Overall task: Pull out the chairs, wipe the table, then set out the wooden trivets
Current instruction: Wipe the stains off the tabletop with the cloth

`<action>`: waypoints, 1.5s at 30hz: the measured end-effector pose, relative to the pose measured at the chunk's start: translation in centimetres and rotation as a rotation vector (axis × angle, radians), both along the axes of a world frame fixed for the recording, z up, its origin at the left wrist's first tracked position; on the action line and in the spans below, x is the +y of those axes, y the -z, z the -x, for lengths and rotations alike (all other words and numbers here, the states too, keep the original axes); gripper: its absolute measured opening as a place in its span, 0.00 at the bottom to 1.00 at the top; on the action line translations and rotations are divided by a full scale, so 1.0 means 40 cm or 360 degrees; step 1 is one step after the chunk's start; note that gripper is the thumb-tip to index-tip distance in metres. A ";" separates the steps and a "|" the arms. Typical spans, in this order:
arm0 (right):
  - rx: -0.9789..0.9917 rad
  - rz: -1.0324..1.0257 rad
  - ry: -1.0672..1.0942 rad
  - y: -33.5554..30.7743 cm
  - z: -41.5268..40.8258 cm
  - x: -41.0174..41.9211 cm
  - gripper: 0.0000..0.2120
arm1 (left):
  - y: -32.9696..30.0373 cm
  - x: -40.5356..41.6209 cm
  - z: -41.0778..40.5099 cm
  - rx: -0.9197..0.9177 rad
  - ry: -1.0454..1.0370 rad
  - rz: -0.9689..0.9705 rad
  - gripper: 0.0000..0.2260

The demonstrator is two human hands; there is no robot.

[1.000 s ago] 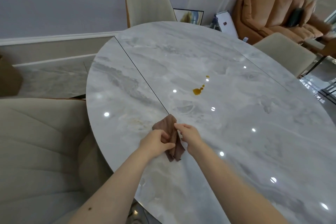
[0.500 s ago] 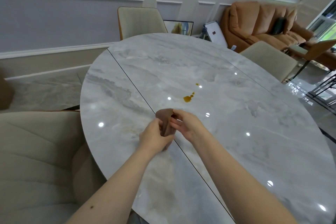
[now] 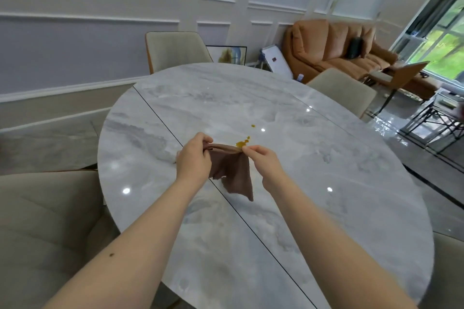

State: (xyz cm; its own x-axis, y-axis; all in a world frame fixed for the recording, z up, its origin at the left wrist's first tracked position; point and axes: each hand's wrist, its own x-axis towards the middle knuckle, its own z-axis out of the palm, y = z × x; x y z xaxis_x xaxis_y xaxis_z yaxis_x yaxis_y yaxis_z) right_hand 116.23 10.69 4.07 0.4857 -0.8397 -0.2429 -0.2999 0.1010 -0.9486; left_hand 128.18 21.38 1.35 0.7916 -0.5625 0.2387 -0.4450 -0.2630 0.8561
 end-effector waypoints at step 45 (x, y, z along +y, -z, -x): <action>0.0792 0.0866 -0.0494 0.111 -0.108 -0.051 0.05 | 0.096 -0.030 -0.095 -0.0189 0.0216 -0.0484 0.05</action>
